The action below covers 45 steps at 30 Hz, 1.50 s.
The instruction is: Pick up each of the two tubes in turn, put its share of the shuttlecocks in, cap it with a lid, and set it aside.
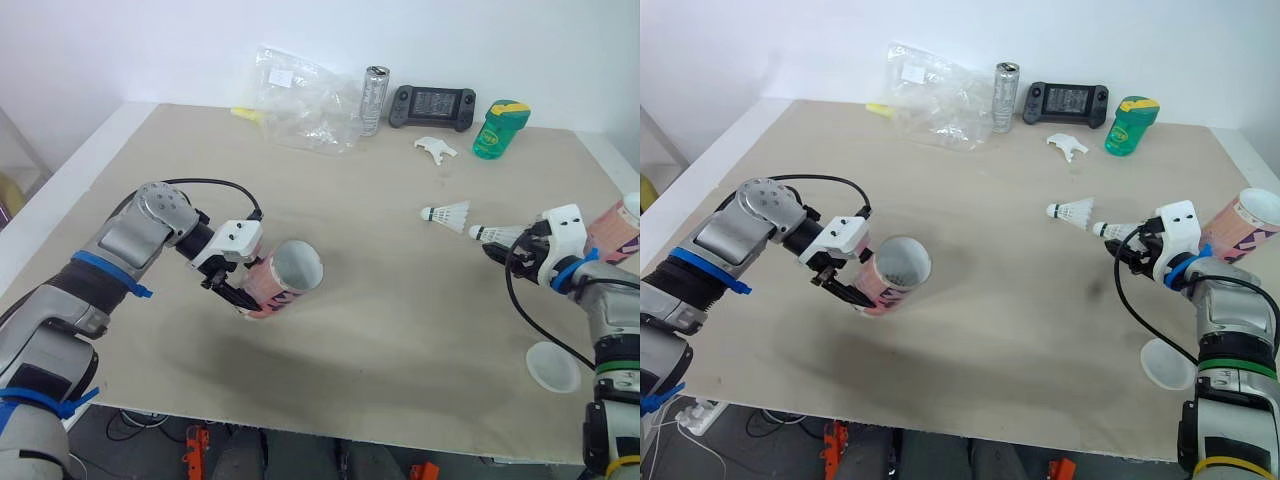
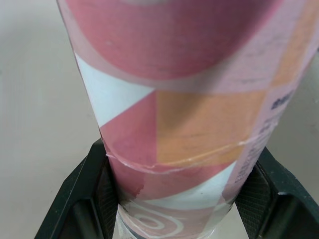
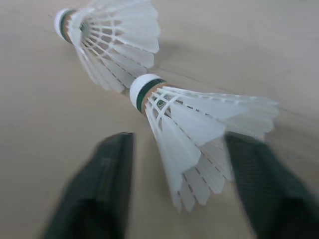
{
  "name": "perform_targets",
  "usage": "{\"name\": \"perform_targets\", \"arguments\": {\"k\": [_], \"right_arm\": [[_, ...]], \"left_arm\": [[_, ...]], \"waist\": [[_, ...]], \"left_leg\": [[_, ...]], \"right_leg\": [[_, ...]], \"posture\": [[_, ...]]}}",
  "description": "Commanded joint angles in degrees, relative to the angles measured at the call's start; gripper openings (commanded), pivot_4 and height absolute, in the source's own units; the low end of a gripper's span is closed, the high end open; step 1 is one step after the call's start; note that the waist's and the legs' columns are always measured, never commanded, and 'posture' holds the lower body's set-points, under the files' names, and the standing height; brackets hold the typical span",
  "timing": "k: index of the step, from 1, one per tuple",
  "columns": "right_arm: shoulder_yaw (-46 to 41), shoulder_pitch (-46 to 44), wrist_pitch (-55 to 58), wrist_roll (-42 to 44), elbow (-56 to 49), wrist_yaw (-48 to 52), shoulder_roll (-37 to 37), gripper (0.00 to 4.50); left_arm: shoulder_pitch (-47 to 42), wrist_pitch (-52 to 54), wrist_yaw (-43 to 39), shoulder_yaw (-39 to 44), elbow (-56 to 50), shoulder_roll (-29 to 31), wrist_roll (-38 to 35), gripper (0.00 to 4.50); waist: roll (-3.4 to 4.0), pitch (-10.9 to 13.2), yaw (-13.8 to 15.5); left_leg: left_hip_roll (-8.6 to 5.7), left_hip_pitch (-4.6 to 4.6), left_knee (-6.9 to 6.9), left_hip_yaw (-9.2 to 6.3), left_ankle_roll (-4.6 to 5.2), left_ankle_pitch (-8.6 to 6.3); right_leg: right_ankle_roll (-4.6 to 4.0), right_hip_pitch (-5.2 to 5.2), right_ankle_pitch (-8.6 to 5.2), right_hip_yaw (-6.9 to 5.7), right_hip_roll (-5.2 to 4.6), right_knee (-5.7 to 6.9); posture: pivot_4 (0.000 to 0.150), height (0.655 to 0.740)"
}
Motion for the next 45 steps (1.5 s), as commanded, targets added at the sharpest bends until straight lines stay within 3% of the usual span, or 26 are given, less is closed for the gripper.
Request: {"name": "perform_targets", "arguments": {"k": [1, 3, 4, 9, 16, 19, 23, 29, 37, 40, 45], "right_arm": [[-1.9, -0.3, -1.5, 0.9, -1.1, 0.3, -0.5, 1.04], [-2.4, 1.1, -1.2, 1.4, -2.7, 0.5, -0.6, 0.15], [-2.6, 1.8, -1.1, 1.6, -3.4, 0.5, -0.7, 0.07], [-5.2, 5.5, 0.8, 3.7, -11.1, 0.0, -1.7, 0.07], [-10.0, 10.2, 9.4, 12.9, -42.1, 2.9, -4.9, 0.07], [-7.7, 11.9, 12.7, 20.0, -59.6, 8.8, -8.2, 0.07], [1.4, 9.5, 14.2, 21.9, -70.8, 12.8, -10.3, 0.07], [18.0, -1.0, 11.2, 17.2, -73.1, 20.1, -8.3, 0.07], [30.6, -9.8, 9.5, 9.1, -67.1, 24.4, -1.9, 0.07], [32.4, -13.9, 11.6, 7.9, -63.1, 24.6, 1.4, 0.94], [24.4, -15.3, 18.5, 19.4, -65.3, 26.4, 2.9, 3.27]], "left_arm": [[1.3, 0.8, -0.8, 0.3, -2.4, 0.4, -0.4, 2.85], [1.6, 1.0, -0.8, 0.6, -2.8, 0.4, -0.3, 2.85], [1.8, 1.1, -0.8, 0.7, -2.9, 0.5, -0.3, 2.85], [2.0, 1.3, -0.8, 0.8, -3.2, 0.4, -0.2, 2.85], [1.7, 1.0, -0.8, 0.5, -2.5, -0.2, 0.1, 2.85], [1.8, 0.9, -0.8, 0.6, -2.2, -0.4, 0.3, 2.85], [2.1, 0.7, -0.8, 0.8, -1.9, -0.4, 0.3, 2.85], [1.8, 0.1, -0.8, 0.6, -0.3, -0.8, 1.1, 2.85], [2.2, 0.2, -0.8, 1.4, -0.3, -1.6, 1.3, 2.85], [2.7, 0.2, -0.8, 1.7, -0.5, -1.3, 1.6, 2.85], [3.3, 1.0, -0.8, 2.3, -1.5, -0.8, 1.4, 2.85]], "waist": [[0.01, 0.0, 0.0], [0.01, 0.0, 0.0], [0.01, 0.0, 0.0], [0.03, 0.0, 0.0], [0.53, 0.0, 0.0], [0.53, 0.0, 0.0], [0.42, 0.0, 0.0], [0.40, 0.0, 0.0], [0.39, 0.0, 0.2], [0.38, 0.0, 0.1], [0.38, 0.0, 0.2]], "left_leg": [[0.00, 0.00, 0.00, 0.00, 0.00, 0.00], [0.00, 0.01, 0.00, -0.01, 0.00, 0.00], [0.00, 0.01, 0.01, 0.00, 0.00, 0.00], [0.00, 0.02, 0.01, -0.01, 0.00, 0.00], [0.00, 0.02, 0.01, -0.01, 0.00, 0.00], [0.04, 0.02, 0.00, -0.08, 0.01, 0.00], [0.06, 0.03, 0.05, -0.08, 0.00, 0.00], [0.07, 0.02, 0.21, -0.02, -0.01, 0.01], [0.09, -0.01, 0.23, -0.04, -0.01, 0.02], [0.12, 0.00, 0.24, -0.07, -0.02, 0.03], [0.13, -0.01, 0.21, -0.09, -0.01, 0.04]], "right_leg": [[0.00, 0.00, 0.00, 0.00, 0.00, 0.00], [0.00, 0.01, 0.00, 0.00, 0.00, 0.00], [0.00, 0.01, 0.01, 0.00, 0.00, 0.00], [0.00, 0.03, 0.01, 0.00, 0.00, 0.01], [0.04, 0.01, 0.00, 0.01, 0.01, 0.04], [0.11, 0.03, -0.08, -0.04, 0.07, 0.05], [0.19, 0.05, -0.11, -0.05, 0.06, 0.05], [0.38, 0.03, -0.04, -0.01, 0.04, 0.04], [0.37, 0.02, -0.03, -0.06, 0.03, 0.04], [0.31, 0.01, 0.00, -0.09, 0.09, 0.09], [0.27, 0.01, -0.01, -0.10, 0.09, 0.10]], "posture": [[0.150, 0.7400], [0.150, 0.7400], [0.150, 0.7400], [0.150, 0.7400], [0.150, 0.7400], [0.150, 0.7400], [0.150, 0.7400], [0.150, 0.7400], [0.150, 0.7400], [0.150, 0.7400], [0.150, 0.7400]]}}
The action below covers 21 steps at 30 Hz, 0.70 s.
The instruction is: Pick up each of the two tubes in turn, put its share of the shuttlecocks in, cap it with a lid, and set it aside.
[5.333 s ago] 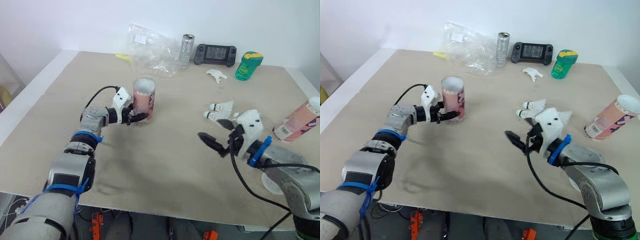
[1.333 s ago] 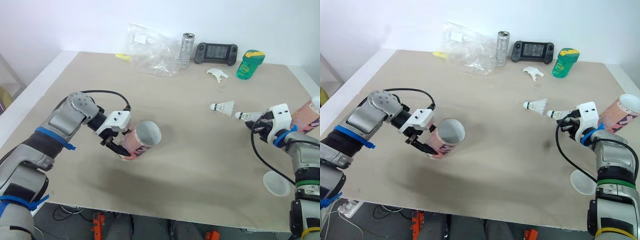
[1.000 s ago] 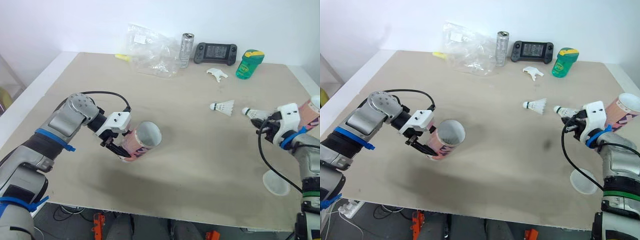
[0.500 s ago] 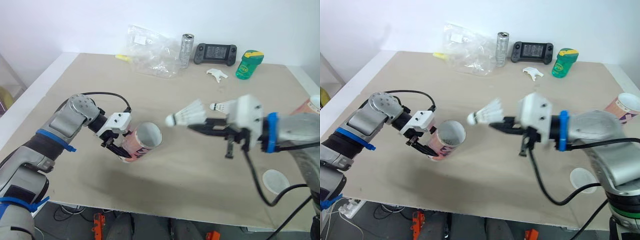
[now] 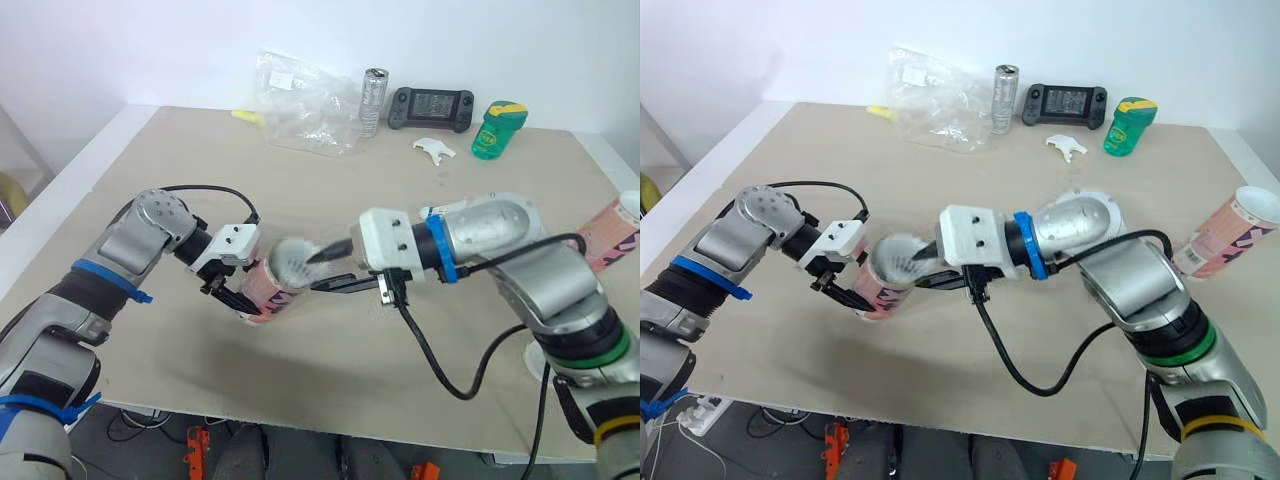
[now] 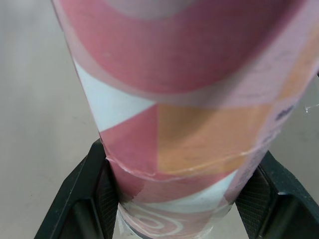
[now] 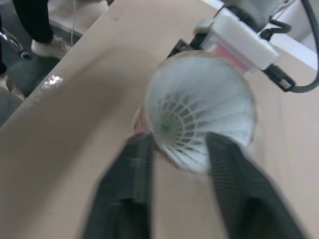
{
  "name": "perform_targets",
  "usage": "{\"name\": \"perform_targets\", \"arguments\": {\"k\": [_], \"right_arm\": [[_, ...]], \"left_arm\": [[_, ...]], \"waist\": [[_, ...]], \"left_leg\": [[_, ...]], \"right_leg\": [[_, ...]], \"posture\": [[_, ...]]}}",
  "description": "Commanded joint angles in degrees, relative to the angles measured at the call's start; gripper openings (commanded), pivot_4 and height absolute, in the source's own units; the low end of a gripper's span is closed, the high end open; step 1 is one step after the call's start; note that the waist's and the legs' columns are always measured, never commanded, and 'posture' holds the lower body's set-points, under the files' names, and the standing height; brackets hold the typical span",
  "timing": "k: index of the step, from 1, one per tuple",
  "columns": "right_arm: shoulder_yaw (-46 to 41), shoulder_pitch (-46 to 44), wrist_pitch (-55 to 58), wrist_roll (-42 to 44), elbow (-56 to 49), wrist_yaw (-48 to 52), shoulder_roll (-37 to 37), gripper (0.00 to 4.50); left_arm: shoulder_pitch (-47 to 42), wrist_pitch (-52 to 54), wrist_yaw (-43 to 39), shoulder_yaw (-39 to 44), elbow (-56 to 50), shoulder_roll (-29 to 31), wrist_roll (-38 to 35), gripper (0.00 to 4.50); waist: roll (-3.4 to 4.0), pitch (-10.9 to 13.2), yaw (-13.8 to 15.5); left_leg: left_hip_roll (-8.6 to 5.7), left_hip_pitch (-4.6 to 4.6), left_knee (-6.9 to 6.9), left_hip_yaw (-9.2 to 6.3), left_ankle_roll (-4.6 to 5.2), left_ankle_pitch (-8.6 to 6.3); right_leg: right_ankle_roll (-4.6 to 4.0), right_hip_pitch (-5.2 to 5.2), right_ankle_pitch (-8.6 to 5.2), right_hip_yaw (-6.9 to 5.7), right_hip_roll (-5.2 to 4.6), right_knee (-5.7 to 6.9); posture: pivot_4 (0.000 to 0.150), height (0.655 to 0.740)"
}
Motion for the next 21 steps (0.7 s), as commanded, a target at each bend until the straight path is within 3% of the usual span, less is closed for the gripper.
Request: {"name": "perform_targets", "arguments": {"k": [1, 6, 11, 21], "right_arm": [[-8.3, -1.0, 4.9, 8.8, -2.8, 0.9, -0.4, 3.54], [-16.1, 5.2, 5.1, 6.8, 2.8, -2.2, -5.8, 3.54], [-24.8, 14.7, -2.2, -4.5, 19.0, -15.7, -8.1, 3.54], [-29.5, 16.9, -8.0, -10.0, 38.7, -26.9, -3.5, 3.54]], "left_arm": [[1.2, 0.9, 0.1, -0.2, -1.7, 0.3, 0.3, 2.85], [2.0, 1.5, 0.1, 0.5, -2.5, 0.4, 0.6, 2.85], [2.6, 1.8, 0.1, 1.1, -3.1, 0.6, 0.8, 2.85], [2.6, 1.3, 0.1, 1.3, -2.5, 0.3, 1.5, 2.85]], "waist": [[0.00, 0.0, 0.1], [-0.07, 0.0, 0.1], [-0.09, 0.0, 0.0], [-0.03, -0.1, -0.3]], "left_leg": [[-0.01, -0.03, -0.02, 0.00, 0.00, 0.00], [-0.05, -0.03, -0.05, -0.03, 0.00, -0.01], [-0.03, 0.01, -0.03, -0.01, 0.01, -0.01], [-0.05, 0.08, -0.13, 0.09, 0.03, -0.01]], "right_leg": [[-0.07, -0.01, 0.02, 0.00, -0.01, 0.00], [-0.30, 0.02, 0.08, -0.07, -0.07, -0.01], [-0.17, 0.01, 0.02, -0.05, -0.02, 0.00], [-0.30, -0.02, 0.10, 0.11, 0.01, 0.00]], "posture": [[0.150, 0.7400], [0.150, 0.7400], [0.150, 0.7400], [0.150, 0.7400]]}}
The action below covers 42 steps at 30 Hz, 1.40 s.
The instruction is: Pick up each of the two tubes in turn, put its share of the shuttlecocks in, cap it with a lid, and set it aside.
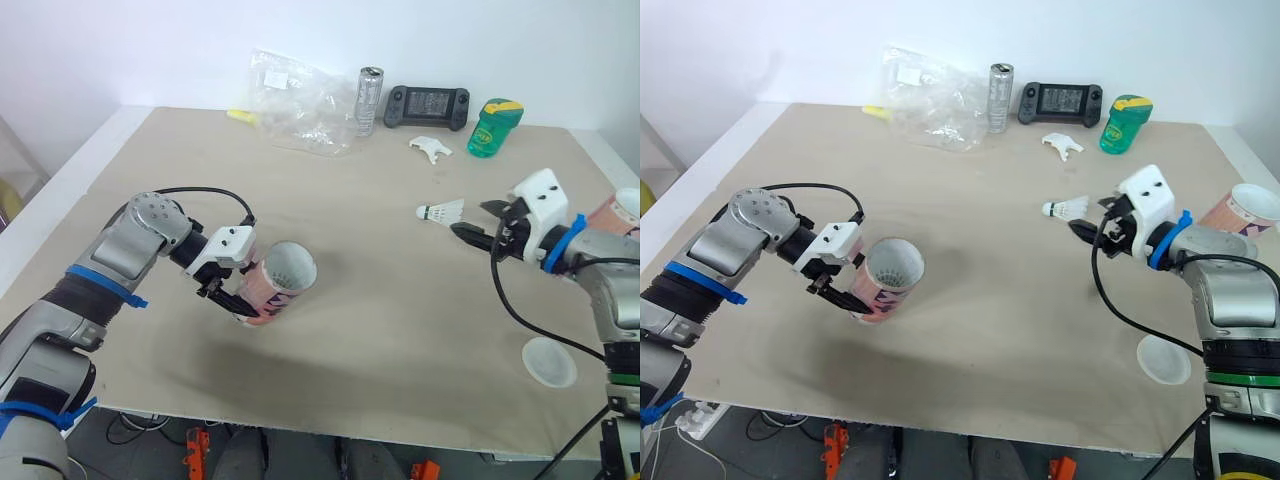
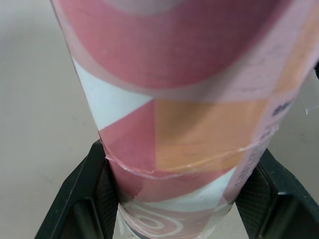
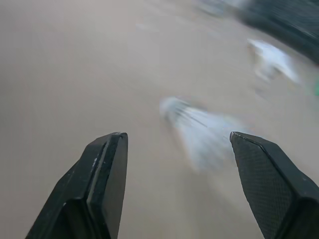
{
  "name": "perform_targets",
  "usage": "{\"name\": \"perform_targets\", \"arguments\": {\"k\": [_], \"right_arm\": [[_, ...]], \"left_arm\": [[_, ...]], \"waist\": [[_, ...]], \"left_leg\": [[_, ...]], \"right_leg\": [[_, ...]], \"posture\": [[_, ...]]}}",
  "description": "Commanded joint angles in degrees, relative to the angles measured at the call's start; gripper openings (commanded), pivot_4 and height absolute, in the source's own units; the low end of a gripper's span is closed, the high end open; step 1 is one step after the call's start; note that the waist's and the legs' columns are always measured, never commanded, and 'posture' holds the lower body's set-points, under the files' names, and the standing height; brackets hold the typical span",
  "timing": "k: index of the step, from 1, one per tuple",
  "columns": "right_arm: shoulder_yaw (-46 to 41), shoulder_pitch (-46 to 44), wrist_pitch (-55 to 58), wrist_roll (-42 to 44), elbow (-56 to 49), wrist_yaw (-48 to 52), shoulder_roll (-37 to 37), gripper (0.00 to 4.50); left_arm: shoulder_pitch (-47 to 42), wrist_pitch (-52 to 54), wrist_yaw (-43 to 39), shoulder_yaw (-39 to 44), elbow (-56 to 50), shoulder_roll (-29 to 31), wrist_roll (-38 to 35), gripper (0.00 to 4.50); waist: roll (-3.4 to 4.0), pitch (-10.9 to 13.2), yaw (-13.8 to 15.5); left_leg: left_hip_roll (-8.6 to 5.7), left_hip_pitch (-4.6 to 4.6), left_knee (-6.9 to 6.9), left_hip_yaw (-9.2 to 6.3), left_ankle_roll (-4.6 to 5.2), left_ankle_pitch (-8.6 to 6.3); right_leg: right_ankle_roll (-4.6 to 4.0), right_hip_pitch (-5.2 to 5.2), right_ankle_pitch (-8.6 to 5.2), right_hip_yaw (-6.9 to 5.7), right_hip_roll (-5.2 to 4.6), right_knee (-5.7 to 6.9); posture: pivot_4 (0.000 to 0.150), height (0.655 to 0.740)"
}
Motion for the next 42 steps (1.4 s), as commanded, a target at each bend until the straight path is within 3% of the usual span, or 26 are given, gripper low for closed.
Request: {"name": "perform_targets", "arguments": {"k": [1, 14, 18, 19, 20, 25, 27, 30, 35, 38, 42], "right_arm": [[-1.5, -2.4, -2.3, -0.2, 3.7, -1.8, 2.1, 3.54], [3.3, -19.2, -12.5, -6.2, 32.9, -2.3, 9.6, 3.54], [4.1, -22.4, -15.3, -6.8, 37.6, -0.2, 11.1, 3.54], [4.2, -22.6, -16.1, -6.8, 37.9, 0.5, 11.3, 3.04], [3.9, -22.7, -16.4, -6.5, 38.1, 1.1, 11.4, 2.90], [3.1, -21.9, -17.2, -6.3, 38.2, 2.5, 11.0, 0.35], [2.9, -21.1, -17.1, -6.1, 36.9, 2.9, 10.6, 0.09], [2.0, -17.8, -15.8, -4.3, 29.2, 4.9, 9.6, 0.09], [2.2, -4.1, -4.2, 8.9, -14.1, 15.0, 5.1, 0.09], [5.6, -2.2, 2.9, 16.6, -35.8, 18.2, 1.7, 0.09], [11.1, -5.9, 6.2, 17.3, -43.8, 19.5, -0.3, 0.09]], "left_arm": [[0.5, 0.2, -0.1, -0.6, -0.3, -0.5, 0.8, 2.85], [0.6, 0.4, -0.1, -0.3, -0.6, -0.5, 0.9, 2.85], [0.7, 0.5, -0.1, 0.0, -0.7, -0.4, 1.0, 2.85], [0.7, 0.6, -0.1, 0.1, -0.7, -0.4, 1.0, 2.85], [0.8, 0.6, -0.1, 0.1, -0.8, -0.3, 1.0, 2.85], [1.0, 0.9, -0.1, 0.4, -1.1, -0.1, 0.9, 2.85], [1.0, 0.8, -0.1, 0.4, -1.2, -0.1, 0.9, 2.85], [1.0, 0.8, -0.1, 0.3, -1.2, -0.2, 0.9, 2.85], [0.9, 0.6, -0.1, 0.1, -0.9, -0.4, 1.0, 2.85], [0.8, 0.3, -0.1, -0.2, -0.6, -0.6, 1.0, 2.85], [0.3, -0.2, -0.1, -0.6, 0.5, -1.5, 1.2, 2.85]], "waist": [[0.00, 0.0, 0.0], [0.04, 0.0, -0.1], [0.04, 0.0, -0.2], [0.04, 0.0, -0.2], [0.04, 0.0, -0.2], [0.05, 0.0, -0.2], [0.05, 0.0, -0.2], [0.05, 0.0, -0.1], [0.25, 0.1, 0.1], [0.39, 0.0, 0.1], [0.29, 0.0, 0.0]], "left_leg": [[0.00, 0.00, 0.01, 0.01, 0.00, 0.00], [-0.02, -0.01, 0.00, 0.03, 0.00, 0.01], [-0.01, 0.00, -0.02, 0.03, 0.00, 0.01], [-0.01, 0.00, -0.03, 0.03, 0.00, 0.01], [-0.01, 0.00, -0.03, 0.02, 0.01, 0.01], [-0.03, -0.02, -0.02, 0.02, 0.00, 0.01], [-0.02, -0.01, -0.03, 0.02, 0.00, 0.01], [-0.02, -0.02, -0.02, 0.02, 0.00, 0.01], [-0.03, -0.08, -0.06, -0.03, 0.00, 0.00], [-0.02, -0.06, -0.08, -0.07, 0.03, -0.01], [0.06, 0.07, 0.00, -0.13, 0.02, -0.01]], "right_leg": [[0.03, 0.00, 0.01, 0.01, 0.00, 0.00], [0.01, 0.01, 0.05, 0.05, -0.01, -0.02], [0.00, 0.00, 0.06, 0.06, 0.00, -0.02], [0.00, 0.00, 0.06, 0.06, 0.00, -0.02], [0.00, 0.01, 0.06, 0.05, 0.00, -0.02], [0.01, 0.00, 0.05, 0.05, -0.02, -0.02], [0.01, 0.00, 0.05, 0.05, -0.01, -0.02], [0.01, 0.00, 0.05, 0.05, -0.01, -0.02], [0.01, -0.04, 0.02, 0.02, 0.00, -0.01], [0.01, -0.03, -0.07, -0.01, 0.00, 0.03], [0.29, 0.10, -0.19, -0.11, 0.07, 0.04]], "posture": [[0.150, 0.7400], [0.150, 0.7400], [0.150, 0.7400], [0.150, 0.7400], [0.150, 0.7400], [0.150, 0.7400], [0.150, 0.7400], [0.150, 0.7400], [0.150, 0.7400], [0.150, 0.7400], [0.150, 0.7400]]}}
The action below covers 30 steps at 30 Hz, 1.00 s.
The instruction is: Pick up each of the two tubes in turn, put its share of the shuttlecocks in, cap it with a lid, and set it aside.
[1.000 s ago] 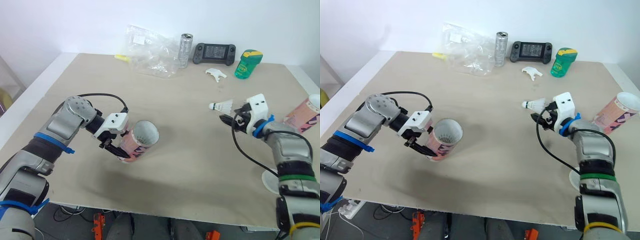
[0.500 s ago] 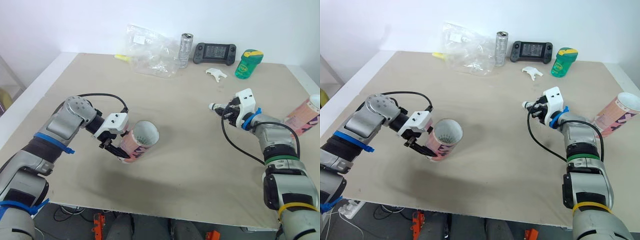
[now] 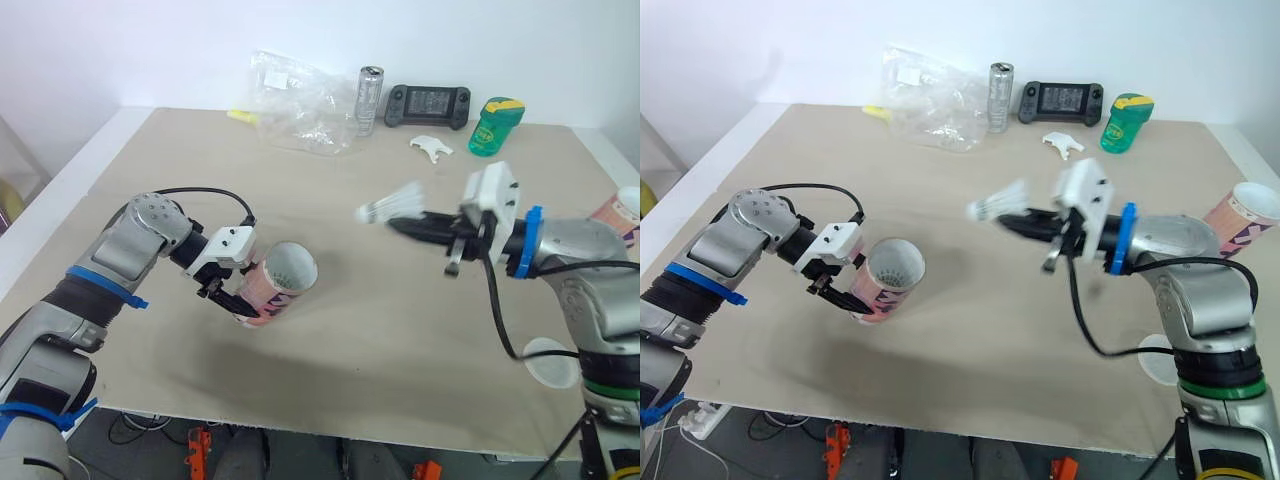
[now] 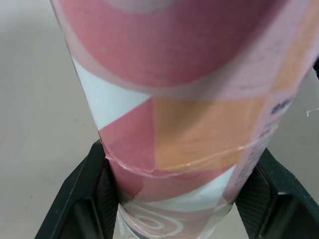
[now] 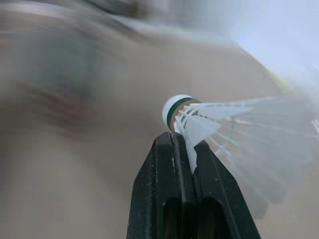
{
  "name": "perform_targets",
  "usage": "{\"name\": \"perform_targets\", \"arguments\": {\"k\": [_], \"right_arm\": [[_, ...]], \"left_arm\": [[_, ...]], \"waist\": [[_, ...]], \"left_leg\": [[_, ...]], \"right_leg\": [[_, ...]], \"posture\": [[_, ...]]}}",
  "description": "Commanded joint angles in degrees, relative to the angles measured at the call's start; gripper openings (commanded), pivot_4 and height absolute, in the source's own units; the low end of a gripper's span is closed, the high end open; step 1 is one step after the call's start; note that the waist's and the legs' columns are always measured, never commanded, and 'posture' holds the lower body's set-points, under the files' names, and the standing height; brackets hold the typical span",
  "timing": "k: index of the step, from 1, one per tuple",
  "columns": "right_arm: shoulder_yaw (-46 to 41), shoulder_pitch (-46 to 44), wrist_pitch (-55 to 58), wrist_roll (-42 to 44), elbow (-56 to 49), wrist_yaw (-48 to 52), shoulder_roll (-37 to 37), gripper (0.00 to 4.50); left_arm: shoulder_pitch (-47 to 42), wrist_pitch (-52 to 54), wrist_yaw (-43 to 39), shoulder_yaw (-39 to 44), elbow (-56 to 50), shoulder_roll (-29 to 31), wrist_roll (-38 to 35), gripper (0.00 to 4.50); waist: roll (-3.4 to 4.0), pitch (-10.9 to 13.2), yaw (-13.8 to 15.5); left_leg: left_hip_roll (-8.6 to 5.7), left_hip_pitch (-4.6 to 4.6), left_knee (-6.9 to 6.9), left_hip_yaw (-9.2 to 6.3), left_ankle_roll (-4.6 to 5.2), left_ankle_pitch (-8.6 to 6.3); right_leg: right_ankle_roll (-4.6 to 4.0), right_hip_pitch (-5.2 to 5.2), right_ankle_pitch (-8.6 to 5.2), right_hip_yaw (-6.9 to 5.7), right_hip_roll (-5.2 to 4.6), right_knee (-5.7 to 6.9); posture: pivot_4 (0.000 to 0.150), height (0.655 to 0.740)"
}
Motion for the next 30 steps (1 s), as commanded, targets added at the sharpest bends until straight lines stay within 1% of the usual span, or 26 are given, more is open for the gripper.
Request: {"name": "perform_targets", "arguments": {"k": [1, 4, 7, 10, 12, 13, 15, 17, 19, 23, 24, 26, 29, 30], "right_arm": [[4.0, -3.4, 2.0, 0.2, -4.0, 1.2, -1.1, 0.09], [8.2, -7.5, 1.6, -1.5, -3.4, 2.5, -0.2, 0.09], [16.2, -12.6, 0.3, -7.7, -0.2, 3.2, 2.3, 0.09], [21.2, -15.4, -0.7, -11.7, 2.8, 4.8, 3.8, 0.09], [21.9, -17.4, 0.4, -11.0, 4.5, 5.9, 5.6, 0.54], [21.6, -18.2, 1.2, -9.8, 5.1, 6.6, 6.4, 0.90], [19.9, -19.2, 2.5, -7.0, 5.4, 8.1, 7.4, 1.73], [17.7, -19.8, 4.2, -4.5, 5.2, 8.8, 7.4, 2.79], [15.5, -20.2, 5.9, -2.5, 5.7, 9.4, 6.6, 3.72], [10.7, -19.2, 5.8, -1.1, 9.7, 11.7, 2.8, 3.72], [10.4, -19.1, 5.7, -0.8, 10.1, 12.1, 2.5, 3.72], [11.5, -19.9, 4.8, -3.5, 11.0, 10.6, 2.8, 3.72], [15.4, -21.6, 4.3, -7.2, 11.1, 9.6, 4.4, 2.95], [16.3, -21.9, 4.4, -7.3, 10.6, 10.1, 4.9, 2.38]], "left_arm": [[0.1, -0.8, -0.1, -1.3, 0.9, -1.1, 0.5, 2.85], [-0.1, -1.1, -0.1, -1.5, 1.3, -1.5, 0.6, 2.85], [-0.2, -1.0, -0.1, -1.5, 1.2, -1.5, 0.4, 2.85], [-0.2, -0.7, -0.1, -1.2, 0.8, -1.4, 0.3, 2.85], [0.1, -0.6, -0.1, -1.1, 0.4, -1.2, 0.2, 2.85], [0.2, -0.5, -0.1, -1.0, 0.3, -1.1, 0.3, 2.85], [0.5, -0.3, -0.1, -0.7, -0.1, -0.9, 0.4, 2.85], [0.8, -0.1, -0.1, -0.5, -0.5, -0.7, 0.3, 2.85], [1.0, 0.2, -0.1, -0.3, -0.8, -0.6, 0.3, 2.85], [0.9, 0.3, -0.1, -0.1, -0.5, -0.5, 0.5, 2.85], [0.8, 0.3, -0.1, -0.1, -0.4, -0.5, 0.5, 2.85], [0.7, 0.2, -0.1, -0.1, 0.0, -0.7, 0.6, 2.85], [0.3, 0.0, -0.1, -0.2, 0.7, -1.0, 0.8, 2.85], [0.2, 0.0, -0.1, -0.2, 0.9, -1.2, 0.8, 2.85]], "waist": [[-0.12, 0.0, 0.1], [-0.18, 0.0, 0.1], [-0.18, 0.0, 0.0], [-0.18, 0.0, 0.3], [-0.18, 0.0, 0.3], [-0.18, 0.0, 0.3], [-0.18, 0.0, 0.3], [-0.18, 0.0, 0.4], [-0.18, 0.0, 0.4], [-0.19, 0.0, 0.4], [-0.19, 0.0, 0.3], [-0.18, 0.0, 0.2], [-0.16, 0.0, 0.1], [-0.16, 0.0, 0.1]], "left_leg": [[0.00, 0.00, 0.05, 0.01, -0.01, 0.02], [-0.05, -0.10, 0.29, 0.12, -0.04, 0.10], [-0.06, -0.10, 0.34, 0.23, -0.05, 0.11], [-0.04, -0.11, 0.27, 0.15, -0.04, 0.12], [-0.05, -0.17, 0.23, 0.13, -0.05, 0.11], [-0.06, -0.19, 0.20, 0.14, -0.05, 0.11], [-0.07, -0.18, 0.11, 0.12, -0.04, 0.11], [-0.06, -0.19, 0.08, 0.03, -0.04, 0.10], [-0.06, -0.18, 0.05, 0.01, -0.04, 0.10], [-0.06, -0.18, 0.07, 0.02, -0.04, 0.10], [-0.06, -0.18, 0.07, 0.02, -0.04, 0.10], [-0.04, -0.14, 0.06, 0.03, -0.04, 0.10], [-0.02, -0.11, 0.03, 0.03, -0.04, 0.10], [-0.02, -0.11, 0.03, 0.03, -0.04, 0.11]], "right_leg": [[0.03, 0.01, 0.06, 0.01, -0.01, 0.00], [-0.09, 0.02, 0.09, 0.10, -0.11, -0.04], [-0.03, -0.01, 0.15, 0.21, -0.15, -0.07], [0.11, -0.06, 0.21, 0.16, -0.07, -0.05], [0.13, -0.08, 0.17, 0.14, -0.08, -0.05], [0.08, -0.10, 0.15, 0.14, -0.09, -0.05], [0.01, -0.10, 0.15, 0.13, -0.10, -0.05], [-0.10, -0.09, 0.14, 0.01, -0.10, -0.05], [-0.13, -0.08, 0.14, -0.02, -0.10, -0.05], [-0.11, -0.08, 0.14, -0.02, -0.10, -0.05], [-0.10, -0.08, 0.13, -0.02, -0.10, -0.05], [-0.07, -0.08, 0.11, -0.01, -0.07, -0.05], [-0.05, -0.12, 0.09, 0.01, -0.03, 0.00], [-0.04, -0.13, 0.09, 0.01, -0.02, 0.01]], "posture": [[0.150, 0.7400], [0.150, 0.7400], [0.150, 0.7400], [0.150, 0.7400], [0.150, 0.7400], [0.150, 0.7400], [0.150, 0.7400], [0.150, 0.7400], [0.150, 0.7400], [0.150, 0.7400], [0.150, 0.7400], [0.150, 0.7400], [0.150, 0.7400], [0.150, 0.7400]]}}
